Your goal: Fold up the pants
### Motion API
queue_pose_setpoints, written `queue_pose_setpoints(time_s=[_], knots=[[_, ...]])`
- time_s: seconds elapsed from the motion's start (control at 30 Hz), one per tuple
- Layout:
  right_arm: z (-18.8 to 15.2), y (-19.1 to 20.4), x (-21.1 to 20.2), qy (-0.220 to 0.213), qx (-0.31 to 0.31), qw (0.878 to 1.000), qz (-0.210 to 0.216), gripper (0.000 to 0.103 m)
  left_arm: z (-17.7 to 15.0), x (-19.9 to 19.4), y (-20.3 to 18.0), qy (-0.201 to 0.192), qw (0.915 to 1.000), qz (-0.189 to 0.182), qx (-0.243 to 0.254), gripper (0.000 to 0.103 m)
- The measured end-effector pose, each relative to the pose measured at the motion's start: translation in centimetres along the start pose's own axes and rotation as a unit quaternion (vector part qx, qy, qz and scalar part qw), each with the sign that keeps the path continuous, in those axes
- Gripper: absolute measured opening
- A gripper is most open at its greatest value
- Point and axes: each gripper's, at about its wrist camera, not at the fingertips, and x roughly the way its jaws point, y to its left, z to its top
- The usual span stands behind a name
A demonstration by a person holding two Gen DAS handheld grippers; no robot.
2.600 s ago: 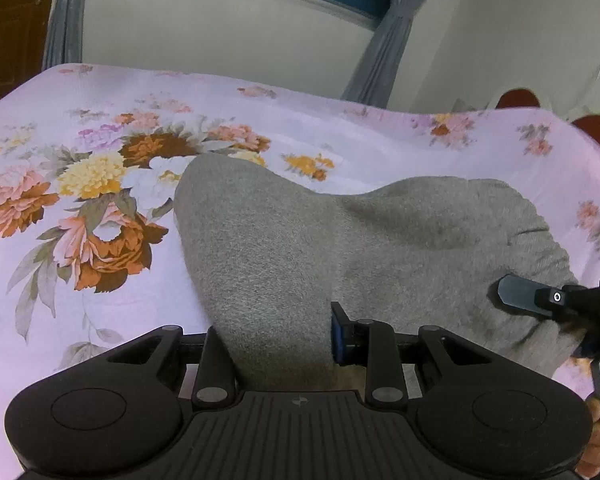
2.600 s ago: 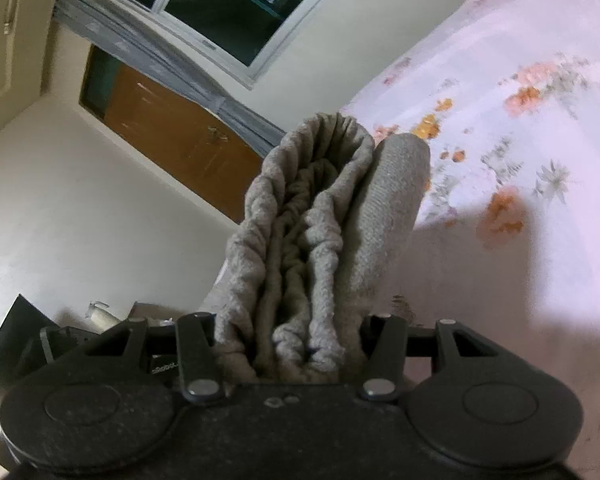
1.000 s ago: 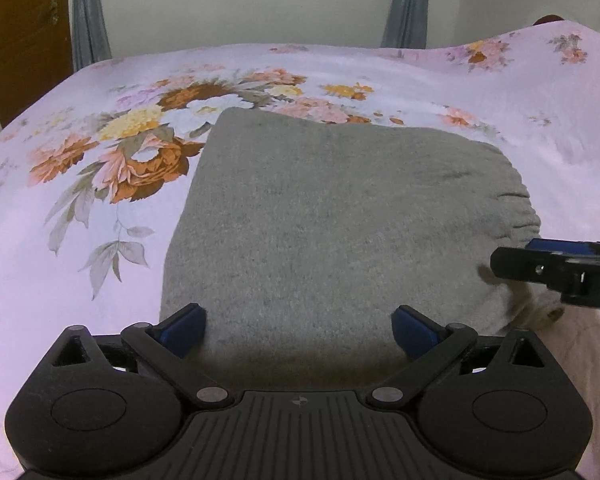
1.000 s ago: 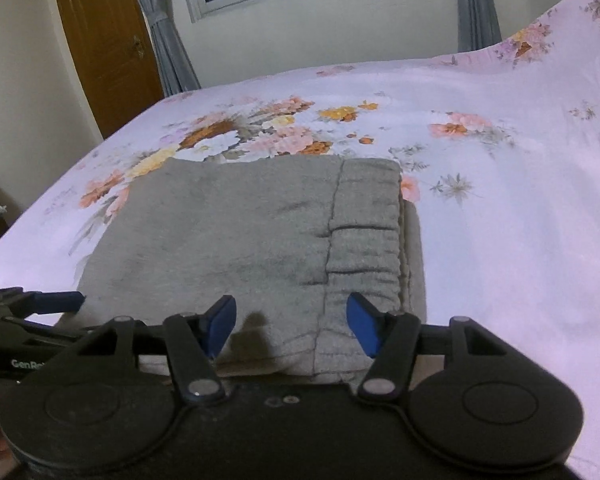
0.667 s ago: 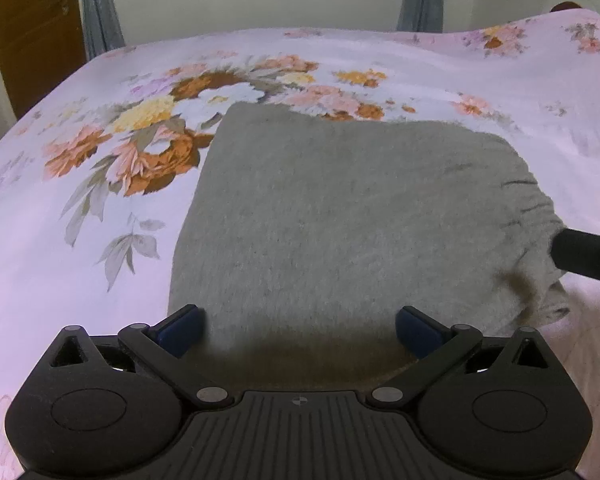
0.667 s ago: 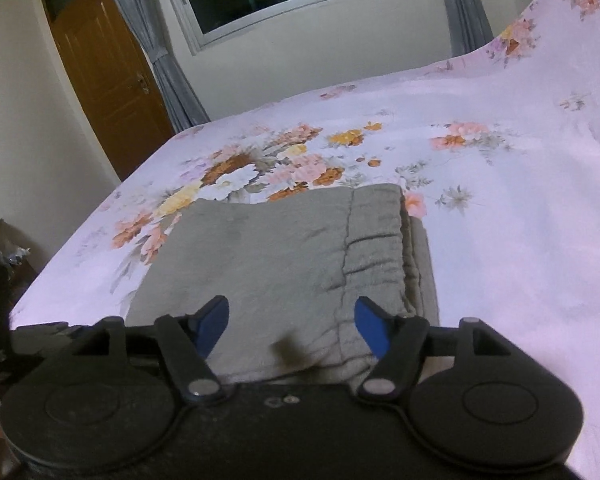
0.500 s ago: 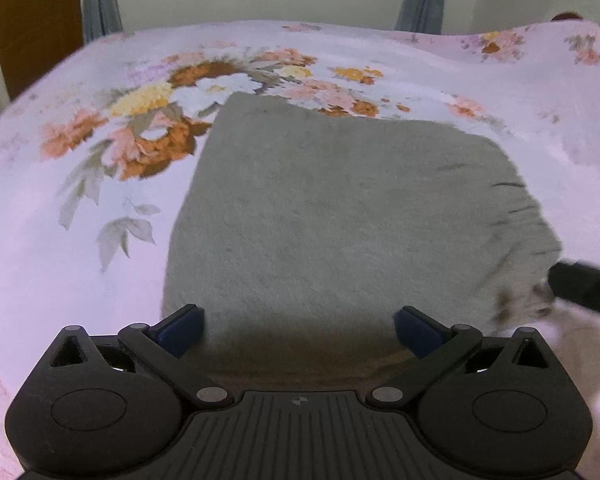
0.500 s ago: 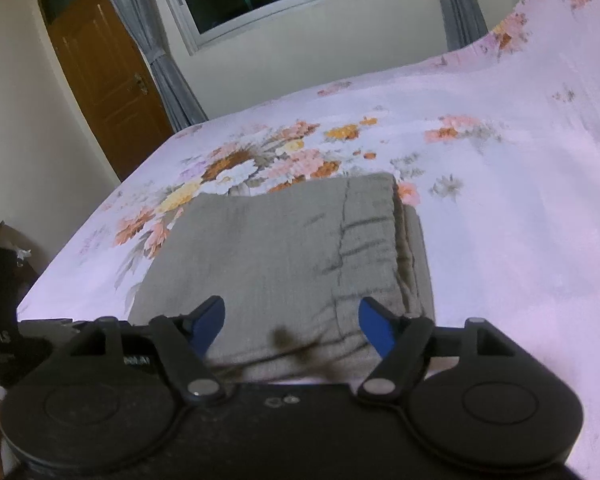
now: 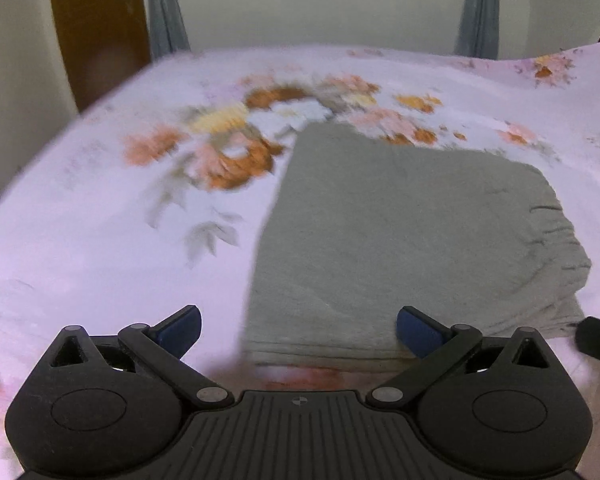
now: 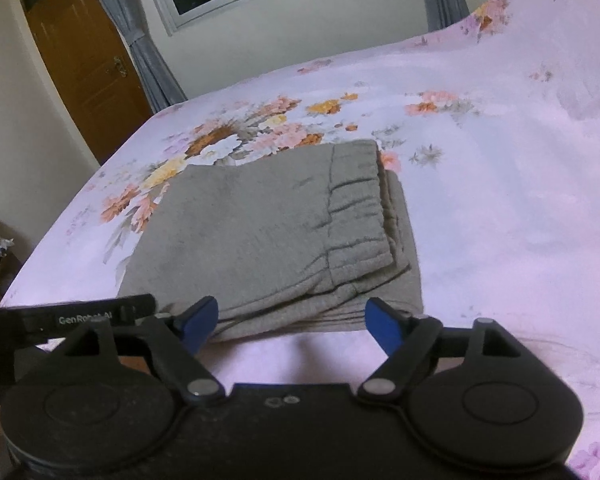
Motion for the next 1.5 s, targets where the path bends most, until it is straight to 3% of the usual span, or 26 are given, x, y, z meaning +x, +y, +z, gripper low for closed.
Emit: queue_pose_setpoints(time_s=[0.33,0.47,0.67,0.8,0.93,1.5], knots=[[-1.6,2.7,-7.9,-0.031,-0.023,0.999,0.03,0.102,-1.3,-10.9,1.0,-0.07,0.9964,-0.009,0.046,0.103],[-2.9,3.8,-12.1,-0.056,-0.026,0.997,0.041,0.103,-2.5,-15.6,1.6,-0.087,0.9944,-0.031,0.051,0.103],[-4.7,5.7,-17.3,-0.072,-0.047,0.996,-0.002,0.103,-4.8,-20.8,3.1,-0.091,0.9941,-0.049,0.032,0.103],[-5.6,6.6,-20.6,-0.124,-0.071,0.989,-0.028,0.103,-6.2,-23.2,3.5,-0.1,0.9932,-0.05,0.032,0.103],[-5.7,6.8,-22.1,-0.147,-0.072,0.985,-0.045,0.103,-7.1,-24.7,3.1,-0.111,0.9917,-0.047,0.045,0.103],[-6.3,5.6,-21.9,-0.14,-0.055,0.987,-0.063,0.103,-7.1,-24.9,3.0,-0.097,0.9937,-0.051,0.023,0.103]])
